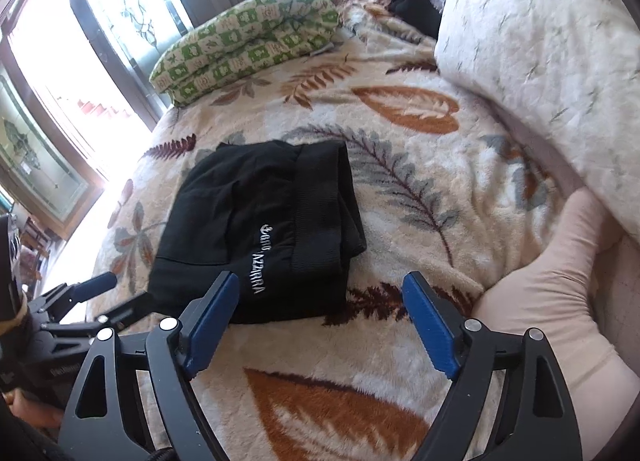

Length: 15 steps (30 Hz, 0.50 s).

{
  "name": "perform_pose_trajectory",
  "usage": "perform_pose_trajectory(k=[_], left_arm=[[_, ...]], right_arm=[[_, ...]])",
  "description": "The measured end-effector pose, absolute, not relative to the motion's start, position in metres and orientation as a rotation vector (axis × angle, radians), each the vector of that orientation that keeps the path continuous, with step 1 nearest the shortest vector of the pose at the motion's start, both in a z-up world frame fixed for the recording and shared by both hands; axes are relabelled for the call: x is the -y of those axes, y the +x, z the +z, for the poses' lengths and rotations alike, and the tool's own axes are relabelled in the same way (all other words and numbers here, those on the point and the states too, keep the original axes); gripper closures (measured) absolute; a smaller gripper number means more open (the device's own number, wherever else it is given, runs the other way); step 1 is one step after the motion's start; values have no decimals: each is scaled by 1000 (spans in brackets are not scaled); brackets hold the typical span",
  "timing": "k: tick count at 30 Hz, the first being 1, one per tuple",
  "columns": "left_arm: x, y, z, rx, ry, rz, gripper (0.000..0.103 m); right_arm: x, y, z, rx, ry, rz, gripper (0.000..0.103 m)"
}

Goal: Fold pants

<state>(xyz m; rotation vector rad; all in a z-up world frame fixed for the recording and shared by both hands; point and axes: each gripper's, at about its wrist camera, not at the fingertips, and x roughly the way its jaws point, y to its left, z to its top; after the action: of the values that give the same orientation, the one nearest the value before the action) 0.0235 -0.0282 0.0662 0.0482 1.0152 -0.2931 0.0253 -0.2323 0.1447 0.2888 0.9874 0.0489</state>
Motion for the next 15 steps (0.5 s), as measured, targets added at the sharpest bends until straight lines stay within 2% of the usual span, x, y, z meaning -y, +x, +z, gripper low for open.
perform_pose_trajectory(k=[15], left_arm=[[12, 106, 48, -1095, -137, -320, 10]], right_arm=[[267, 74, 84, -1024, 594, 222, 16]])
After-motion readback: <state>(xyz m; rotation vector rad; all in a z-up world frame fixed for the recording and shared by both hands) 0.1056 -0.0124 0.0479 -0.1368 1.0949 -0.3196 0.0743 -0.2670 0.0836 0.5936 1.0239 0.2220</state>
